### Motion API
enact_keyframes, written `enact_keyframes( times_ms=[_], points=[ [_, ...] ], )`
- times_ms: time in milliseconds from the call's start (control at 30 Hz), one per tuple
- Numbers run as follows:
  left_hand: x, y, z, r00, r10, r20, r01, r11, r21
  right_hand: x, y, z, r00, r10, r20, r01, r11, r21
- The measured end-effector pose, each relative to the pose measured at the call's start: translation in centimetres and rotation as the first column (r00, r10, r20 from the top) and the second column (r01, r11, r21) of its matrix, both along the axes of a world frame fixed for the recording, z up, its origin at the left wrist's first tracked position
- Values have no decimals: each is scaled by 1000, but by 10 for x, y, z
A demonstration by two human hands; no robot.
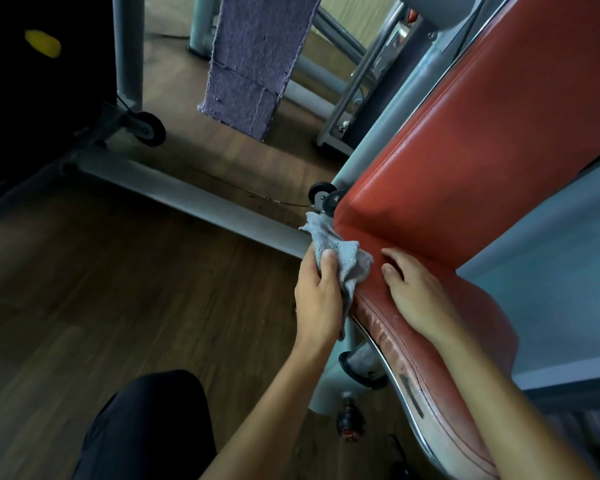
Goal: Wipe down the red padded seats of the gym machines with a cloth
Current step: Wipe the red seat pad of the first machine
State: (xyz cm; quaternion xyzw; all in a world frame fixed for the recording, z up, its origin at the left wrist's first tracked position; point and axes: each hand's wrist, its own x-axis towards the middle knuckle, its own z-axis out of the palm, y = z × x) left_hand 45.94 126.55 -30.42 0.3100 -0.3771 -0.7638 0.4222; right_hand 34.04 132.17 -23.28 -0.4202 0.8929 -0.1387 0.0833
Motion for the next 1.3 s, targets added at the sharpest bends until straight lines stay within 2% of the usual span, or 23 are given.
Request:
enact_keyframes(
  times_ms=[67, 200, 367, 567, 700, 900, 1033, 1100, 1200, 1300],
  points=[
    [6, 19, -3, 998, 18, -54, -16, 999, 28, -1, -1, -2, 1000, 4, 1, -4, 1000, -1],
    [11, 39, -5, 994, 110, -1, -110, 993, -40, -5, -3, -4, 1000, 4, -1, -4, 1000, -5],
    [-5, 10, -4, 995, 46, -93, -38, 996, 83, -9, -2, -4, 1000, -6, 6, 6, 1000, -9],
    [-4, 33, -8, 998, 65, 8, -63, 984, -167, -11, -5, -6, 1000, -15, 0, 15, 1000, -11],
    [-2, 44, -12, 992, 52, 117, -23, 973, -231, -11, -5, -7, 1000, -15, 14, 15, 1000, 9],
    [-14, 10, 0, 999, 49, -14, -51, 993, -107, -13, -4, -7, 1000, -21, 20, 20, 998, 60],
    [3, 55, -2, 999, 39, 8, -37, 985, -166, -14, -6, -9, 999, -26, 25, 25, 999, 47],
    [-2, 49, -5, 999, 29, 29, -23, 982, -190, -13, -5, -9, 999, -33, 29, 32, 998, 45],
    [-14, 14, 0, 999, 13, 43, -8, 994, -108, -13, -4, -7, 999, -40, 33, 39, 998, 47],
    [-10, 25, 7, 998, 62, -11, -63, 982, -179, -14, -3, -6, 999, -36, 32, 34, 998, 49]
  ],
)
